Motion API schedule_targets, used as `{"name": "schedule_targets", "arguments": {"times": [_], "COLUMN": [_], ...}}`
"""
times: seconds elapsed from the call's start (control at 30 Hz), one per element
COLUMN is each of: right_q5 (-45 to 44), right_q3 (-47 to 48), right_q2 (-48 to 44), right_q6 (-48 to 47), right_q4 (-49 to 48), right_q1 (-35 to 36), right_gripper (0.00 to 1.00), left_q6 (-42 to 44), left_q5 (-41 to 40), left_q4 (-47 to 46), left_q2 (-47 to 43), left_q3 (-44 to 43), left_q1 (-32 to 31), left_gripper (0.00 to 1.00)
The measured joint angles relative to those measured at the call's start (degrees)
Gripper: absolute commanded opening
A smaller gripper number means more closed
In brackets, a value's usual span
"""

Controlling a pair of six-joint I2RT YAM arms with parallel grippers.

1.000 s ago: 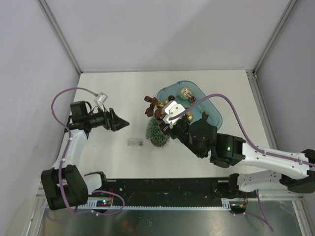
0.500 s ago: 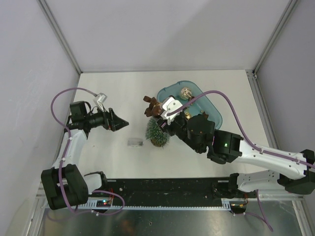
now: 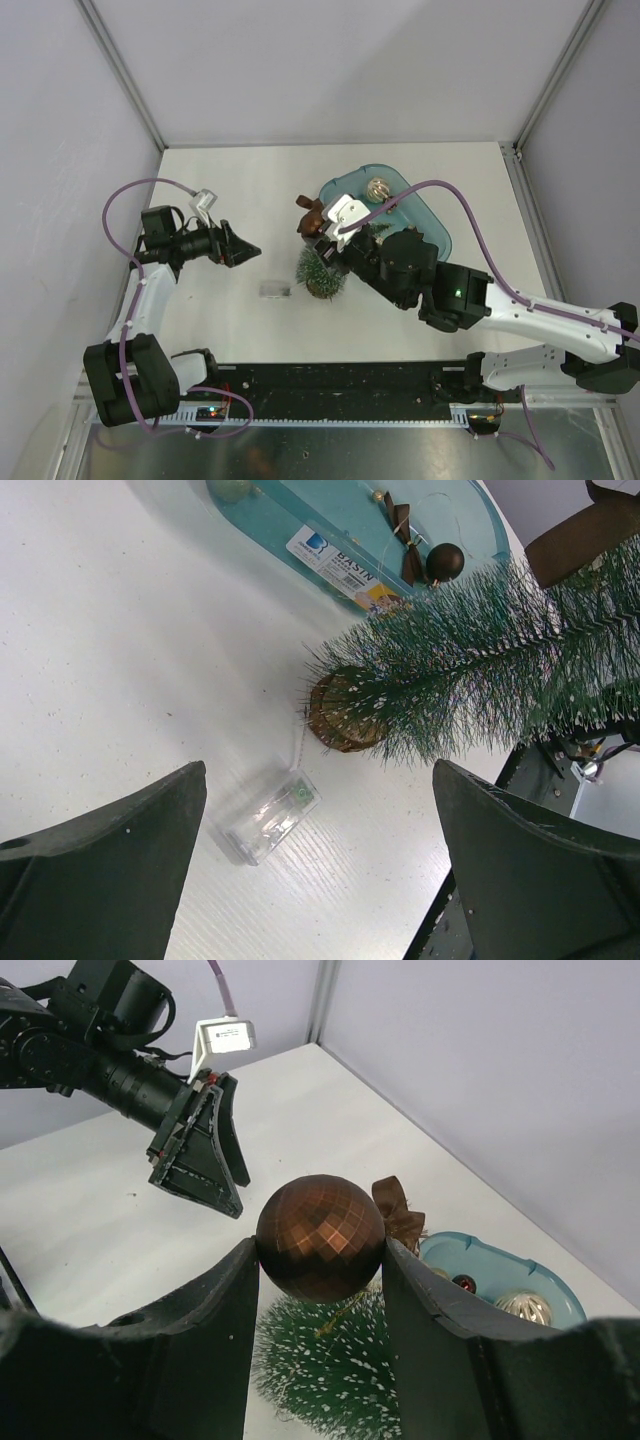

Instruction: Decorate the small christmas tree

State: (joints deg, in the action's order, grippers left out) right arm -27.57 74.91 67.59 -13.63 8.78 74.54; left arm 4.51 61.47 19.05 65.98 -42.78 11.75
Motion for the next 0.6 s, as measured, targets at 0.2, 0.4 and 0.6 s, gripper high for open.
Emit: {"name": "schedule_targets", "arguments": {"times": [0.2,0.4,0.6], "right_q5": [-0.02,0.15,1.03], "right_q3": [0.31,3.32,5.86], "right_q2": [0.02,0.59,1.44], "right_q6": [-0.17,-0.15,-0.09], "right_q4": [0.31,3.82,7.34], "right_q1": [0.24,-0.55,-1.68], "right_gripper": [0.22,0.22,0.22], "left_q6": [0.09,0.22,0.50], "left_q5": [0.02,0.11,0.15], "left_q4": [0.00,0.00,0.00], "left_q2": [0.00,0.02,0.02], "left_q3": [0.00,0.00,0.02], "left_q1": [0.02,0.13,0.17], "left_gripper": [1.00,1.00,1.00]}}
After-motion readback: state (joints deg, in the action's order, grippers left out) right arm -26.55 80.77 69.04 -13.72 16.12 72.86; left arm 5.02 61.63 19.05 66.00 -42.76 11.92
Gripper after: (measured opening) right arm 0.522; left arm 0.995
